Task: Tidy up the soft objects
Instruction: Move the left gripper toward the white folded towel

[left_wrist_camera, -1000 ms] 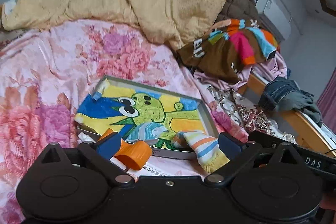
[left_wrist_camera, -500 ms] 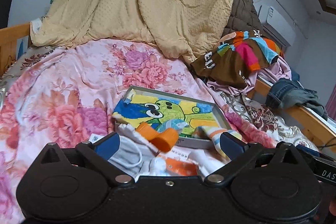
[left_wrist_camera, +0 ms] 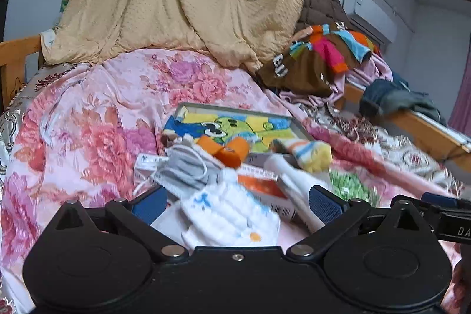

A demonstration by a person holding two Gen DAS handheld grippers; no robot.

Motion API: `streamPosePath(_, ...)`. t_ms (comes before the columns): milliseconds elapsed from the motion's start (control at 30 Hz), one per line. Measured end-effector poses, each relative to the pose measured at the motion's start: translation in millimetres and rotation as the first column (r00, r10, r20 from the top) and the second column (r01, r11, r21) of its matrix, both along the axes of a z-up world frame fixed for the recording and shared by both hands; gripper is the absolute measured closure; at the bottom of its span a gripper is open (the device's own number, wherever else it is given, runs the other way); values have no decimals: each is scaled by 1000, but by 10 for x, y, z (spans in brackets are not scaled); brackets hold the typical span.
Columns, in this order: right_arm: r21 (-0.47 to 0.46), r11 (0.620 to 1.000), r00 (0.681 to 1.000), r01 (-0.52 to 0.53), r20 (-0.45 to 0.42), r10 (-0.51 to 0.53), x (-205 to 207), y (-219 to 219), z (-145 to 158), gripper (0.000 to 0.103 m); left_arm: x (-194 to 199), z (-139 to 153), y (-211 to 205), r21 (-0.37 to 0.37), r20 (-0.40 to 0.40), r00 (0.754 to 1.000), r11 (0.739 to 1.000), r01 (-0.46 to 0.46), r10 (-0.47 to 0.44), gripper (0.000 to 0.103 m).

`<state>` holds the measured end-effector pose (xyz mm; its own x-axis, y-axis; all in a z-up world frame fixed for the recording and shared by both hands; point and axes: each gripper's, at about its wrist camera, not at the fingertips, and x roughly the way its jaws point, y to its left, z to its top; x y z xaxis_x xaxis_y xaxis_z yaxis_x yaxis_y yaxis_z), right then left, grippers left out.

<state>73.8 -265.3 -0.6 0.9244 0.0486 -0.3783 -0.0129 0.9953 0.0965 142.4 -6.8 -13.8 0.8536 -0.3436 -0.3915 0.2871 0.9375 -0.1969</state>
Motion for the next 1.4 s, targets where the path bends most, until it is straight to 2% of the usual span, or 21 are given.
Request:
streamPosePath(300, -56, 998, 994, -24, -106, 18, 139, 125, -145, 0, -63, -277, -64, 71, -46, 999, 997, 29, -26, 1)
streamPosePath(533, -82, 995, 986, -50, -164, 36, 224, 172, -215, 0, -75, -385, -102, 109, -65, 996, 992, 59, -53, 1)
streamPosePath(867, -64, 997, 982, -36, -188, 24, 267, 124, -245, 0, -69, -428, -141, 125, -78, 995, 990, 71, -62, 1)
streamPosePath(1200, -60, 998, 977, -21, -211, 8, 320, 109, -273, 0, 26, -471, -157, 108, -86, 995, 992, 65, -56, 1)
streamPosePath(1400, -71, 997, 972, -29, -234, 12, 377, 147, -321, 0, 160, -492, -216, 170, -74, 992, 979, 115, -103, 1)
